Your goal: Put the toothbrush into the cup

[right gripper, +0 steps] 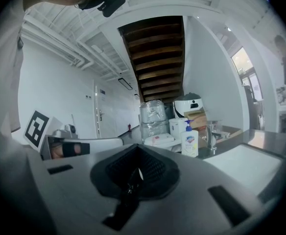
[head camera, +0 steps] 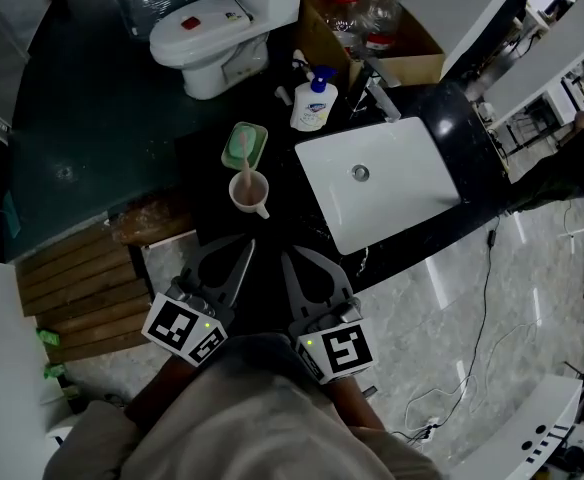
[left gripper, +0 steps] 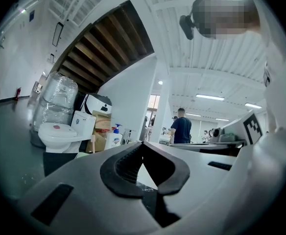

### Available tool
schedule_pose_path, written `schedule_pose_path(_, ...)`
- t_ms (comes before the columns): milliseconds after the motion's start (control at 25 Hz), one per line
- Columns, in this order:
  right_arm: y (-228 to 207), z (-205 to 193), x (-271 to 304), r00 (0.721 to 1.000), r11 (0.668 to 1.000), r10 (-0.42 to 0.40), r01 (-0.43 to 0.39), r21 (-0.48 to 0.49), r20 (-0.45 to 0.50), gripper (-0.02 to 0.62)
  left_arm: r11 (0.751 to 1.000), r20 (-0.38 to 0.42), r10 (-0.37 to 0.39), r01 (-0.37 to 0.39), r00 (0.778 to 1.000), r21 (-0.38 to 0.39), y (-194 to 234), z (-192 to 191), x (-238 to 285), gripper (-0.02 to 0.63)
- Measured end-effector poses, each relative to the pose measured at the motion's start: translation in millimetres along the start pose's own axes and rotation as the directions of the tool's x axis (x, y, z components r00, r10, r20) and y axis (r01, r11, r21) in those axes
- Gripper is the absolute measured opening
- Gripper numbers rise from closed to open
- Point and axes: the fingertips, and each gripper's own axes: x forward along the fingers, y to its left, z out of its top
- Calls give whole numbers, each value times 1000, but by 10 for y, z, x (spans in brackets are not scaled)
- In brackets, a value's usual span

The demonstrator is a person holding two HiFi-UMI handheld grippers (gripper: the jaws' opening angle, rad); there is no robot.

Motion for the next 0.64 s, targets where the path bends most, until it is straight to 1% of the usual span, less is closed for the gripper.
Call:
schedule_pose_path(160,3,-12,-9,1000,1000,-1,1,0,-3,5,1000,-3,-4,4,1000,-6,-2,-27,11,11)
schedule_pose_path(360,-2,-24,-15,1000,1000,-7,7,-1,-7,5,999,-17,-2,2,1000,-42,41,-124,25,11)
schedule_pose_path(640,19,-11,-23,1000,1000,-4,4,-5,-8,6,998,-12,0,0,1000,-59,54,-114,10,11)
